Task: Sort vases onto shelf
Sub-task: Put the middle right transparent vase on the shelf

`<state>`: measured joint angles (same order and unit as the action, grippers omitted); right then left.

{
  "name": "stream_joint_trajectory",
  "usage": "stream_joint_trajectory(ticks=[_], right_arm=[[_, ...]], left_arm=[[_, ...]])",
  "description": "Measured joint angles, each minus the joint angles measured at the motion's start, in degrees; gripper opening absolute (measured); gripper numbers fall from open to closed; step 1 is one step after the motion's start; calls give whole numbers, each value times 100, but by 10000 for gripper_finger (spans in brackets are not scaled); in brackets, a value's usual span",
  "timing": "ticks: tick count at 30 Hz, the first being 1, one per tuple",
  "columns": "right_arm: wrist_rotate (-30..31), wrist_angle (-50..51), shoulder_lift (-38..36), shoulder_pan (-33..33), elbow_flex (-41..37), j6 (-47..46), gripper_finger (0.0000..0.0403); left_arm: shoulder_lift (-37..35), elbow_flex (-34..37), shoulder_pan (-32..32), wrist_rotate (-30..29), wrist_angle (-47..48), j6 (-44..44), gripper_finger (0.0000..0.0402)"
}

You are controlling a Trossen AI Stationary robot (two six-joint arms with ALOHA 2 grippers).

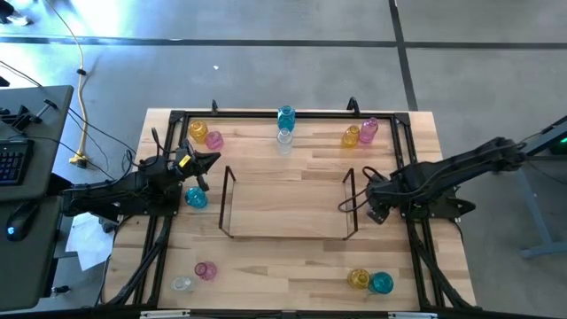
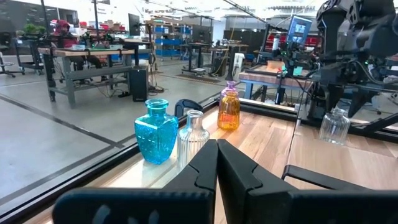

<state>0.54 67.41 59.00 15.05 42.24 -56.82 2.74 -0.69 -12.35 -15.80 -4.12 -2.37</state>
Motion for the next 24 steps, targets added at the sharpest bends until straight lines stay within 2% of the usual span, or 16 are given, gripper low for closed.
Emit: stream_joint_trajectory(ticks=[10, 24], right_arm=[[-16, -125, 528, 0, 23, 158, 254], [-59, -43, 608, -2, 28, 224, 176]], left_arm=[[0, 0, 1, -1, 2, 2, 0], [-2, 0, -1, 3, 50, 0, 0]])
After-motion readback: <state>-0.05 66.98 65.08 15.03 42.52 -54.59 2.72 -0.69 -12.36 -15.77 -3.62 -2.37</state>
